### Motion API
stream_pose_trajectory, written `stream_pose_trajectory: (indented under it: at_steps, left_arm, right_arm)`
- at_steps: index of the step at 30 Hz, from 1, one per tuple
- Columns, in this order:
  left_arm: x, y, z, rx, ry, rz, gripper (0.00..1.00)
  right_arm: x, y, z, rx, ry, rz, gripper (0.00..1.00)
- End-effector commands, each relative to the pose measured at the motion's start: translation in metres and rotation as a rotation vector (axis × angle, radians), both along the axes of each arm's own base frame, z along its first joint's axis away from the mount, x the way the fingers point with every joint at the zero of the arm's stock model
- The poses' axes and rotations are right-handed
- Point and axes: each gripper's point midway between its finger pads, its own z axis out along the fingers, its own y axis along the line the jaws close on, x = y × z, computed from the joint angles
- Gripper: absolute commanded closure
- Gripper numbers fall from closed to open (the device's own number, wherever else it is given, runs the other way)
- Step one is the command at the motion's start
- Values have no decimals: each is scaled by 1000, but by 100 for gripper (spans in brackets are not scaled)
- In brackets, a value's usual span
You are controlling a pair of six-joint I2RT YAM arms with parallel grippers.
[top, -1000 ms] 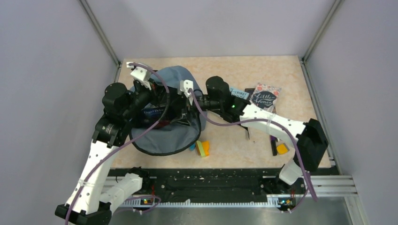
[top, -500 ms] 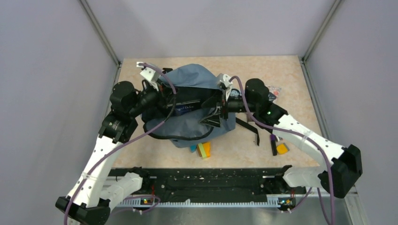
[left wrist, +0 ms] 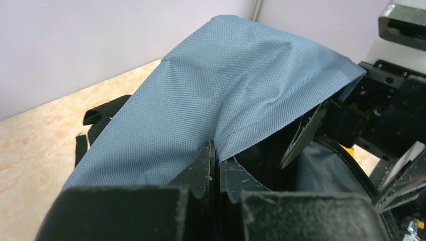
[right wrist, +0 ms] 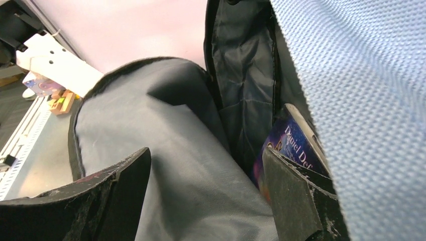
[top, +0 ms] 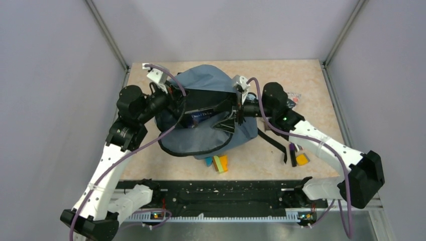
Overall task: Pack the student bag
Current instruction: Adjust the student bag at the center of the board.
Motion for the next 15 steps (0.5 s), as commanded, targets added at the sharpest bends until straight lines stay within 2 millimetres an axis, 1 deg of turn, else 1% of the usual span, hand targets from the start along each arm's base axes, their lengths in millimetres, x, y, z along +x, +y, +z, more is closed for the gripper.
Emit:
stream_pose_trajectory:
  at_steps: [1,5,7,9,12,15]
  left_arm:
    - [26,38,38,-61,-79,215,100]
    - [28,33,45,-81,-81,197,100]
    - [30,32,50,-90,-82,193,100]
    - [29,30,57,-105,-88,184,100]
    - [27,30,71,-126,-111,178,100]
    - [27,35,83,-142,-132,206,100]
  right_arm:
    - [23,7,32,85,-88,-30,20]
    - [-9,36,29,70,-113,163,19]
    - [-18,49,23,45,-110,227,19]
    - [-14,59,17,23,-70,247,16]
    - [-2,72,7,0,14,241,16]
    - [2,82,-4,-30,71,269,15]
